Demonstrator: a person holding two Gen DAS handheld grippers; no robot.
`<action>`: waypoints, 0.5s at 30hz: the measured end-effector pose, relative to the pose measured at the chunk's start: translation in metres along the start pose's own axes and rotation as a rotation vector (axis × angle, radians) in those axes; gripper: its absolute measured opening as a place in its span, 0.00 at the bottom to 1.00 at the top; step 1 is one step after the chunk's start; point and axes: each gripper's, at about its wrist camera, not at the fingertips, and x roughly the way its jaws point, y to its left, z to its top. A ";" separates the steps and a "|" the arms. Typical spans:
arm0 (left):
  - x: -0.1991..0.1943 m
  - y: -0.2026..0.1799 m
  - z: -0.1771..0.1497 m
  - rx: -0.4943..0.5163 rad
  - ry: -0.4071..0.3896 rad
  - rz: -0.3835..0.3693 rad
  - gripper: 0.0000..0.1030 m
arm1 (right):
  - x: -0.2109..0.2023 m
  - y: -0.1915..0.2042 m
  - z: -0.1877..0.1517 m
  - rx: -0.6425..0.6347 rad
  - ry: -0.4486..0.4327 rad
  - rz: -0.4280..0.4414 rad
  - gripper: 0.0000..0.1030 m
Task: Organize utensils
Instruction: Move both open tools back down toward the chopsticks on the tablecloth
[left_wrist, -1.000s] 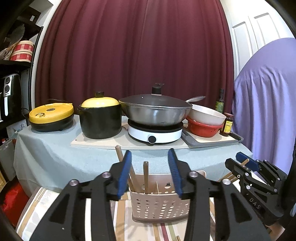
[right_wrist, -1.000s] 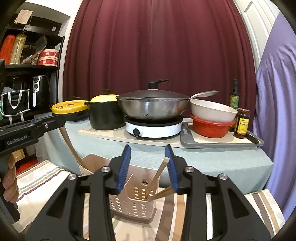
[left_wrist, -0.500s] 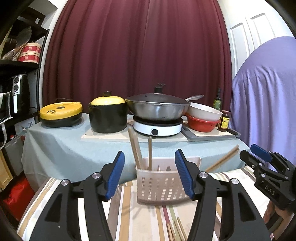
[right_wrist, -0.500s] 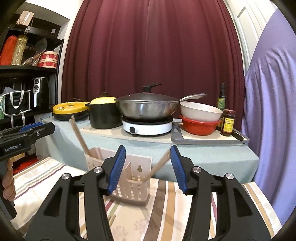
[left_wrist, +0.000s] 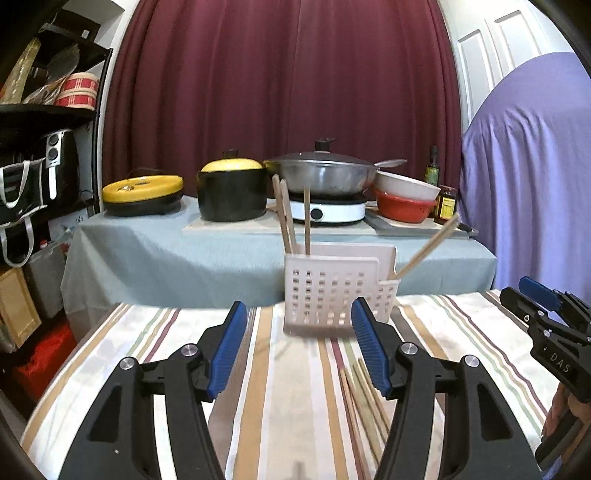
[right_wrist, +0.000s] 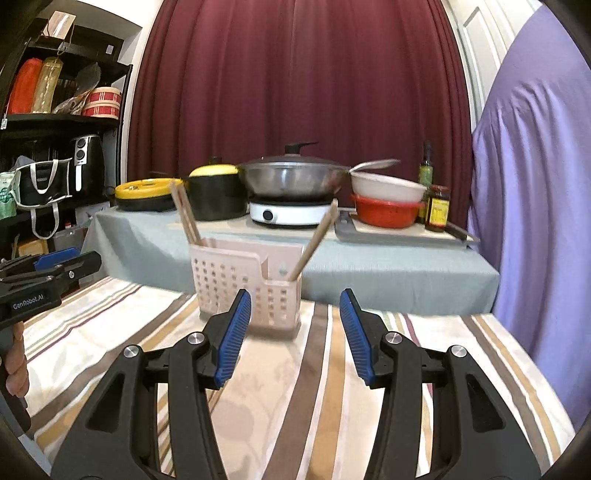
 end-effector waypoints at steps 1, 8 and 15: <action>-0.003 0.000 -0.003 -0.001 0.000 0.004 0.56 | -0.002 0.000 -0.004 -0.001 0.003 0.000 0.48; -0.019 0.001 -0.031 -0.009 0.037 0.003 0.56 | -0.025 0.009 -0.033 -0.007 0.037 0.011 0.48; -0.032 -0.005 -0.064 -0.004 0.092 0.002 0.56 | -0.045 0.020 -0.063 -0.018 0.086 0.025 0.48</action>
